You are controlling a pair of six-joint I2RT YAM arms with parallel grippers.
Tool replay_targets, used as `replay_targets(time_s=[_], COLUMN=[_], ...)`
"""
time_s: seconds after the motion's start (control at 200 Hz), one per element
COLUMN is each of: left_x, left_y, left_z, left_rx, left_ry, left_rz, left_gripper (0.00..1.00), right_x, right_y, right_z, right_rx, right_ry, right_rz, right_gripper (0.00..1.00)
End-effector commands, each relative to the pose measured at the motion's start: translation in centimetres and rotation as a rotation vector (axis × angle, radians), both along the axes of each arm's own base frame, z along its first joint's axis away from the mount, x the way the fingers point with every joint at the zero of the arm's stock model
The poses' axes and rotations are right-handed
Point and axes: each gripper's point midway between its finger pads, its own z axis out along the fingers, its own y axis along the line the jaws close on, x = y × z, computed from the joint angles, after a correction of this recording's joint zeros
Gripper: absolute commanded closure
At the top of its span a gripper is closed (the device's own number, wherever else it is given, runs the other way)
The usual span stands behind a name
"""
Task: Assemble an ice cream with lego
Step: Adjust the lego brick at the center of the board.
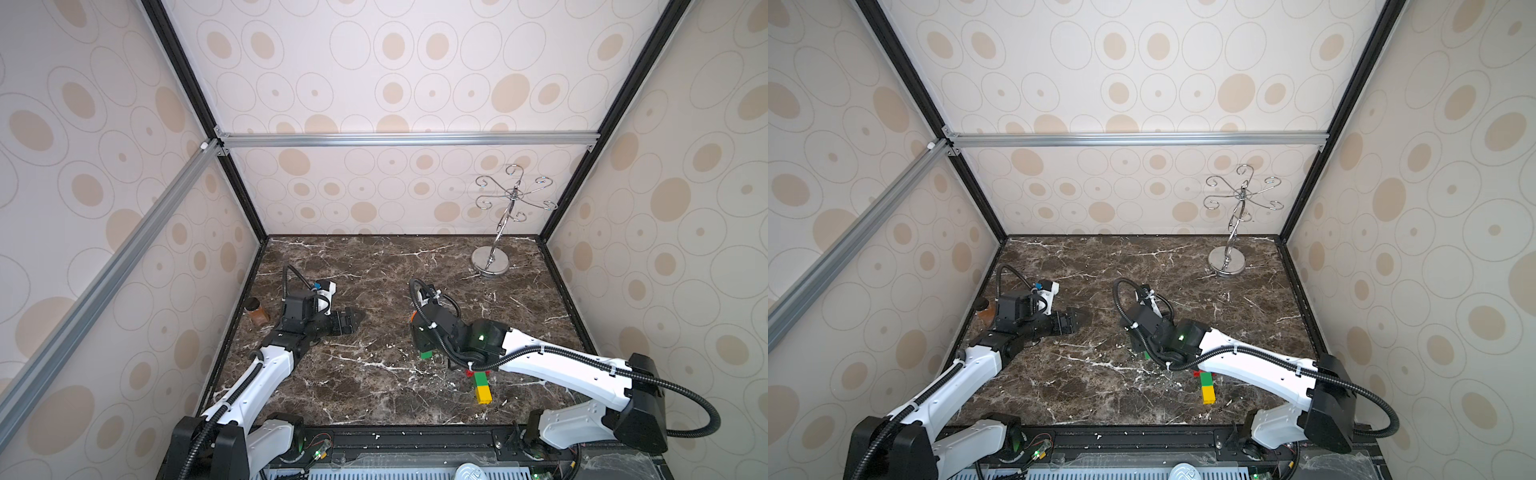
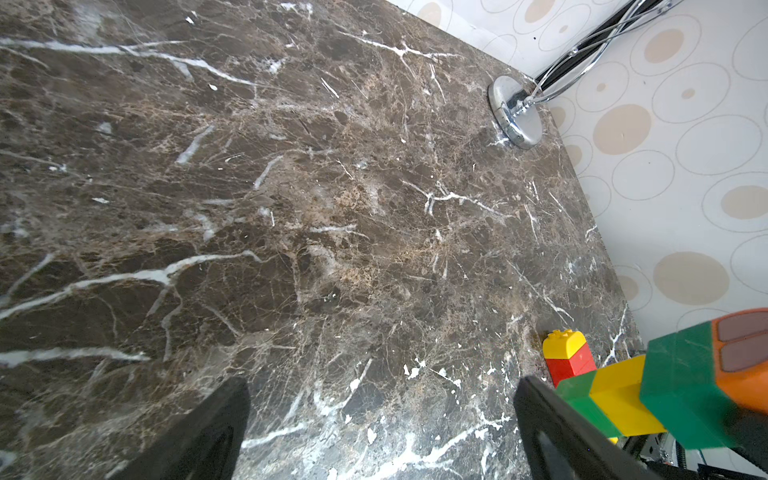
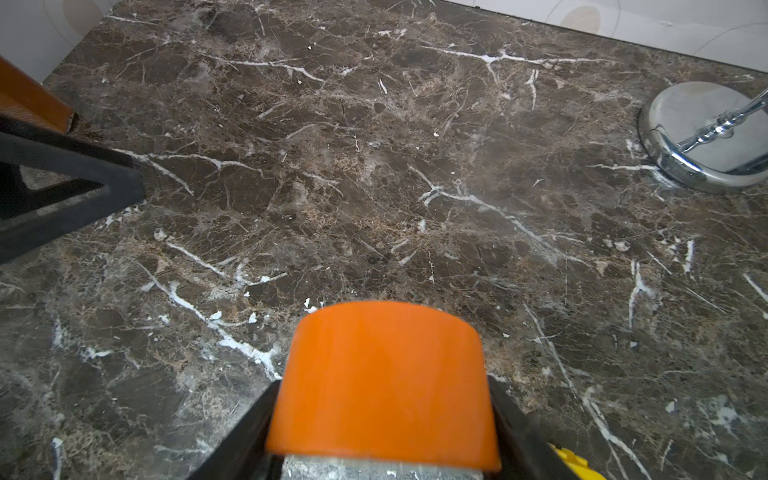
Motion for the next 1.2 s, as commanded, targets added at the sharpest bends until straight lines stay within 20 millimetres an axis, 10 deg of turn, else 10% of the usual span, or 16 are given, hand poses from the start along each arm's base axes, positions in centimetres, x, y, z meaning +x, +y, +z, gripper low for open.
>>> replay_targets(time_s=[0.0,1.195], left_x=[0.0,0.1], left_y=[0.1,0.0], left_z=[0.1,-1.0], left_rx=[-0.002,0.004], left_ry=[-0.004,0.037], left_rz=[-0.007,-0.013], left_gripper=[0.00,0.00], right_x=[-1.4,-5.4], right_y=[-0.5,-0.1], right_z=[-1.4,-10.4], right_rx=[-0.063,-0.442], right_ry=[0.157,0.918], right_rz=[0.052,0.340], right_gripper=[0.90,1.00])
